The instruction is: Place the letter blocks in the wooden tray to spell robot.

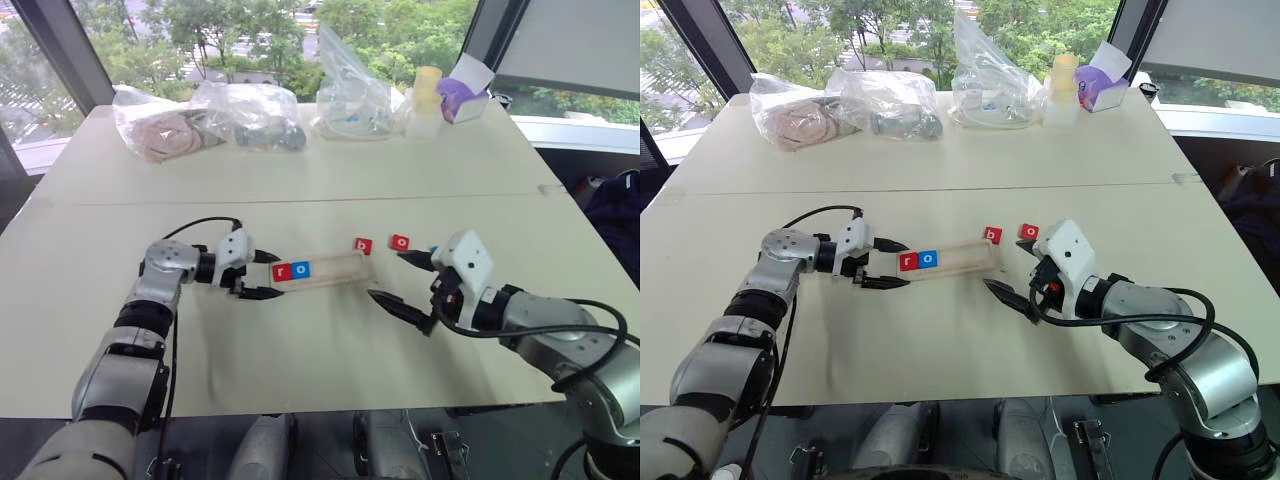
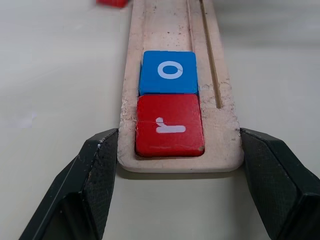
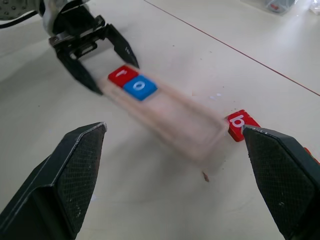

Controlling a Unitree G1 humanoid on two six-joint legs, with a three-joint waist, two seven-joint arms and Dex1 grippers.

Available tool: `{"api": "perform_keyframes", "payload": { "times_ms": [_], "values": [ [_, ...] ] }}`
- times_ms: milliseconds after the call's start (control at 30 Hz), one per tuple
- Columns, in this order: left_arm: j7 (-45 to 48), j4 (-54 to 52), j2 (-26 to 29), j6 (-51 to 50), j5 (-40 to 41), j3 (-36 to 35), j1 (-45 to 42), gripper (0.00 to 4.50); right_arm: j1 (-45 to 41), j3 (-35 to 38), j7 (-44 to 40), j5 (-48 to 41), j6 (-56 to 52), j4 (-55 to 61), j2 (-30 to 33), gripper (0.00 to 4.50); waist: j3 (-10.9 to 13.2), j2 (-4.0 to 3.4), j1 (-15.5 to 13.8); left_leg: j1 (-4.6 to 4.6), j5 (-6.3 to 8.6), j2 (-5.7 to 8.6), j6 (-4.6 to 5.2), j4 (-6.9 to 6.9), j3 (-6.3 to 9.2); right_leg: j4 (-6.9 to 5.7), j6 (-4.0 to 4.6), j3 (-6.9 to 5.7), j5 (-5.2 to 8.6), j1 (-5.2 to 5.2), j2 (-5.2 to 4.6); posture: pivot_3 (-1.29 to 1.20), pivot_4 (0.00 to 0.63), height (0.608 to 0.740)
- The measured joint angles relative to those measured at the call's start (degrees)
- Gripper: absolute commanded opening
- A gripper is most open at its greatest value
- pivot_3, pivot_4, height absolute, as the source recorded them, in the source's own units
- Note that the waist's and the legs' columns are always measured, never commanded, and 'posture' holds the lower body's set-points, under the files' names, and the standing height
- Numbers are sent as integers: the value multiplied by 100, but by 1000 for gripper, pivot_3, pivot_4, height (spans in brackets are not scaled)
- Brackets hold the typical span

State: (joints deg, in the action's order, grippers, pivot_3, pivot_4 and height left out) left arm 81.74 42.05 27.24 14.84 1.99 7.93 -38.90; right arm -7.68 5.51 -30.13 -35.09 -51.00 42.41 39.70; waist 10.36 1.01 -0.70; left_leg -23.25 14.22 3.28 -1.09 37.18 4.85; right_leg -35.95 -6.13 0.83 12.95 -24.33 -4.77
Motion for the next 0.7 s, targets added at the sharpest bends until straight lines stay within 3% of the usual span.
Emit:
{"api": "perform_keyframes", "payload": {
  "times_ms": [333, 700],
  "values": [
    [-321, -2322, 93, -1198, -66, 450, 938, 3095, -52, -23, 53, 49, 20, -20, -4, 4500, -1, -1, -7, 0, 0, 0, 0, -1, 0, 3, 1, 2, 1, 0, -1, 0, 150, 740],
    [-624, -3497, 330, -2436, -87, 743, 1255, 3095, -121, -139, 47, 134, 130, -140, -23, 4500, -1, -2, 2, 2, 0, -3, 0, -2, -2, 5, 6, 2, 4, 0, 3, 0, 150, 740]
  ]
}}
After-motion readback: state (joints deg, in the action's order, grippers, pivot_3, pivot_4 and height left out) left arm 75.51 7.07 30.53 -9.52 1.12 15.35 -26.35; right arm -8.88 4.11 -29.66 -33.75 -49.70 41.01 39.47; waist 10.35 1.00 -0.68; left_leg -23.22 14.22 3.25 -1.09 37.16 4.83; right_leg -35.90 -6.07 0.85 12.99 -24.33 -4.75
